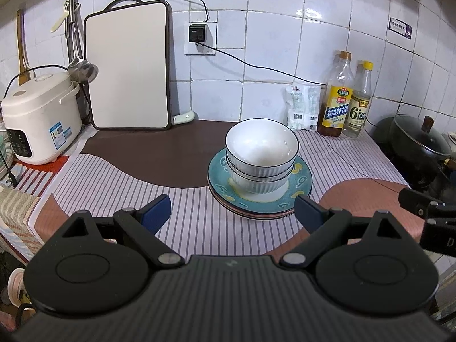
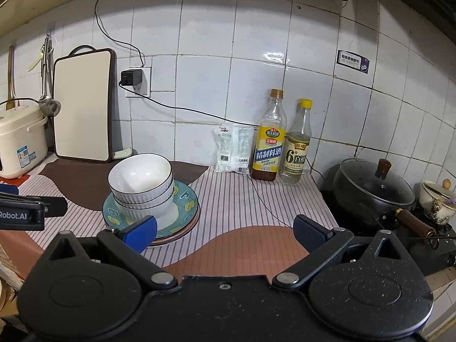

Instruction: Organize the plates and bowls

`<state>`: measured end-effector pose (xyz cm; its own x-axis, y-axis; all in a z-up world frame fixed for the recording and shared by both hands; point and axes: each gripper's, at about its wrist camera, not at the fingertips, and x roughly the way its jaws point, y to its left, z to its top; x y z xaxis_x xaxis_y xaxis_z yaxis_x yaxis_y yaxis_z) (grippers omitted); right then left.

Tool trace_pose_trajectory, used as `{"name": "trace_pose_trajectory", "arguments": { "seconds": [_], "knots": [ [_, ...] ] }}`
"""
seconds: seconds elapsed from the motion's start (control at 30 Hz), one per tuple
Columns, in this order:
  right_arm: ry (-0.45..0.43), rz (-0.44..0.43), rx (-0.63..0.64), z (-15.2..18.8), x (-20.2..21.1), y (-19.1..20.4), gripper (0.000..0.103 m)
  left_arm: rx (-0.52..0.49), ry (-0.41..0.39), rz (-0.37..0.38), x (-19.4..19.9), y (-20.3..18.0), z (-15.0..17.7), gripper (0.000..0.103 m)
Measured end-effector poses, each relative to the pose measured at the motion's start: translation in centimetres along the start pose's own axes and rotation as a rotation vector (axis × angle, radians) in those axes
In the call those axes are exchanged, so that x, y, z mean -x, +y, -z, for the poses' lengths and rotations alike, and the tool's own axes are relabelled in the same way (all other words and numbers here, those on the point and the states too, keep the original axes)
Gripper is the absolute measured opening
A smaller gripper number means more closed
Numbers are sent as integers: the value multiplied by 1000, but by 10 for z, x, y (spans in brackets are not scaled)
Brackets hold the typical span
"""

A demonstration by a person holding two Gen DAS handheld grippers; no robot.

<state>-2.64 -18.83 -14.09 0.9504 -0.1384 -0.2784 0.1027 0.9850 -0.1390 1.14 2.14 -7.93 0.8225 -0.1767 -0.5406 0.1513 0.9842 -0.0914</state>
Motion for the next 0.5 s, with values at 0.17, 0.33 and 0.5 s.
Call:
{"name": "trace_pose_trajectory", "arguments": {
  "seconds": [0.17, 0.33, 0.5],
  "knots": [
    [-1, 1, 7, 1, 1, 1, 103, 0, -2, 3, 0, 2, 0, 94],
    [3, 3, 11, 1, 1, 2, 103, -2, -1, 8, 0, 0, -1, 94],
    [5, 3, 11, 1, 0, 3, 103, -3, -2, 7, 0, -1, -1, 94]
  ]
}}
